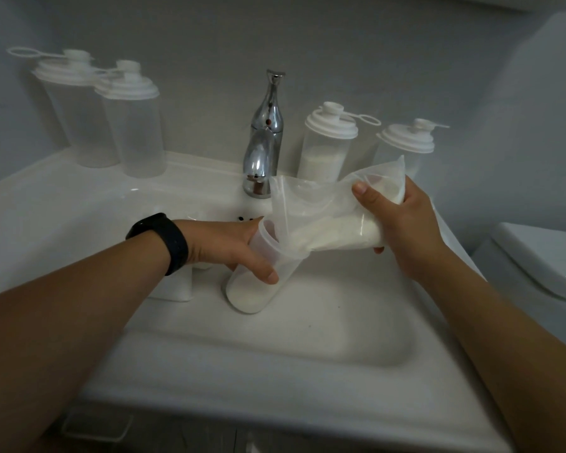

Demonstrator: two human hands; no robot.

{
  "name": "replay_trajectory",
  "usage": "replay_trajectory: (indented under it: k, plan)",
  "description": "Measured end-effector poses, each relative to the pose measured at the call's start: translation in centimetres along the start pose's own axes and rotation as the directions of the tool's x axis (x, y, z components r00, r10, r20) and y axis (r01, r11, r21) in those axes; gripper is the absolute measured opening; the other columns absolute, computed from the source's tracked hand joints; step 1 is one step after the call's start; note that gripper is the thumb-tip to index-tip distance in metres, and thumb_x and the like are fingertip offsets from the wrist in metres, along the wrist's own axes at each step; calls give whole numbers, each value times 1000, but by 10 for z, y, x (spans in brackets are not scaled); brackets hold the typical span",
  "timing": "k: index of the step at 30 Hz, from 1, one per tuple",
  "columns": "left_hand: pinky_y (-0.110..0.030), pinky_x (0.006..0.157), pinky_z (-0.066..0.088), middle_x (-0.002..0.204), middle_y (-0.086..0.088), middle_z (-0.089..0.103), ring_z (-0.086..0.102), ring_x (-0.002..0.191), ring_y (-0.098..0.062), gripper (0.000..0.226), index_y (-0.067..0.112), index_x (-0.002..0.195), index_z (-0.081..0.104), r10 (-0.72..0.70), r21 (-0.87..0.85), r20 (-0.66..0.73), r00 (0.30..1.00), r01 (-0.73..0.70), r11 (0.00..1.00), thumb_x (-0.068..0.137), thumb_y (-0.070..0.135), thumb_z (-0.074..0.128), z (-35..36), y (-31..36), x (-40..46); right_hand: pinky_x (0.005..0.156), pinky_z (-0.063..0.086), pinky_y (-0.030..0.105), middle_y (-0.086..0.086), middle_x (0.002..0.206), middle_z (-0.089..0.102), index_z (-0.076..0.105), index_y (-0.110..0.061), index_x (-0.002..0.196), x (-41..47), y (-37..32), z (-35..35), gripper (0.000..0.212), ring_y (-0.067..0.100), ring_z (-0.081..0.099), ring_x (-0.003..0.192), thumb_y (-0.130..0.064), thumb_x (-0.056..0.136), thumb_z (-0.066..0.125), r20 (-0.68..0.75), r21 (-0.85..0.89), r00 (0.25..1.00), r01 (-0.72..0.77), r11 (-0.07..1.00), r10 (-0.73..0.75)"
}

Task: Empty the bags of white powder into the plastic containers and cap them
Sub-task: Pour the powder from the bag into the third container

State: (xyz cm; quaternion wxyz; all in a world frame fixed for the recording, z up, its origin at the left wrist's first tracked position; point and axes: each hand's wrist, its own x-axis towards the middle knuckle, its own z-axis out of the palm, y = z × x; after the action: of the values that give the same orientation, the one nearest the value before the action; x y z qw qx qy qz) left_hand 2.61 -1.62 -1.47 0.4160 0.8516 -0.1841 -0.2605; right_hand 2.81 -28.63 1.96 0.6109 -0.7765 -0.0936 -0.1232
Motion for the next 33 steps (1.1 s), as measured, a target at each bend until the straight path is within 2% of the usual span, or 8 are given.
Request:
replay_trajectory:
  k: [7,11,16,21,25,33]
  plan:
    - [-32,101,54,131,13,61,60,121,-5,86,41,141,42,-3,7,1,1000,3,1000,66,38,84,0,1,-1,41,45,26,0,91,77,68,-25,113,0,1,0,33,17,72,68,-45,87,77,2,3,1000,2,1000,-2]
    - [-27,95,55,130,15,61,59,119,-3,86,43,141,41,8,10,9,1000,-8,1000,67,37,84,0,0,0,42,46,27,0,90,77,69,-27,110,1,3,-1,31,17,71,68,-46,86,78,-7,6,1000,7,1000,-7]
    - [-44,107,52,135,12,61,58,125,-8,92,45,142,42,16,9,5,1000,-16,1000,61,45,88,-1,-4,3,42,44,26,1,91,77,69,-27,111,2,4,-1,34,18,70,67,-47,85,78,-9,13,1000,15,1000,-15]
    - [-45,109,50,135,14,60,57,127,-7,95,47,142,42,27,5,12,1000,-27,1000,58,48,88,-1,-5,4,41,44,27,0,86,76,69,-27,109,2,2,-1,28,15,68,62,-43,88,78,-21,10,1000,14,1000,-14]
    - [-44,108,51,131,19,63,59,124,-5,92,52,138,43,24,8,13,1000,-24,1000,58,50,88,-2,-6,5,41,42,27,1,80,74,69,-21,110,2,4,-1,34,17,64,57,-44,86,79,-11,38,1000,14,999,-14]
    - [-46,108,51,131,16,63,59,124,-7,90,48,138,45,13,13,7,1000,-13,1000,58,50,88,-2,-6,4,41,41,26,2,82,74,70,-22,109,2,4,-1,38,17,64,58,-48,83,79,-3,50,1000,13,999,-13]
